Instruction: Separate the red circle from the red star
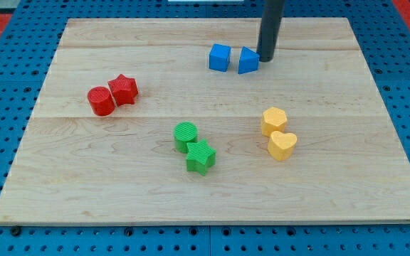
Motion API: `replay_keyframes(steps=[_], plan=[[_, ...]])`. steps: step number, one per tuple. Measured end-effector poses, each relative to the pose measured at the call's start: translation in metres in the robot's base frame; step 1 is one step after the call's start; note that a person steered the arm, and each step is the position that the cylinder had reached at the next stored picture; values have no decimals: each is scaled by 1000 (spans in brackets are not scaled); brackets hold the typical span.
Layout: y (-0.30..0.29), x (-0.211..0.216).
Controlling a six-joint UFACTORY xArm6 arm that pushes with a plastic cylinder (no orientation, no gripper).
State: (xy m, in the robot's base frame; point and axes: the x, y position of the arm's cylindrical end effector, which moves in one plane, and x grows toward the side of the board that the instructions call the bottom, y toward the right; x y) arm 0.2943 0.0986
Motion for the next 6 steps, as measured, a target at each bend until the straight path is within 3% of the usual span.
replay_keyframes(steps=[1,2,3,4,6], plan=[[-6,-6],[4,-42],[-81,-52],[-179,-46],[-192,31]])
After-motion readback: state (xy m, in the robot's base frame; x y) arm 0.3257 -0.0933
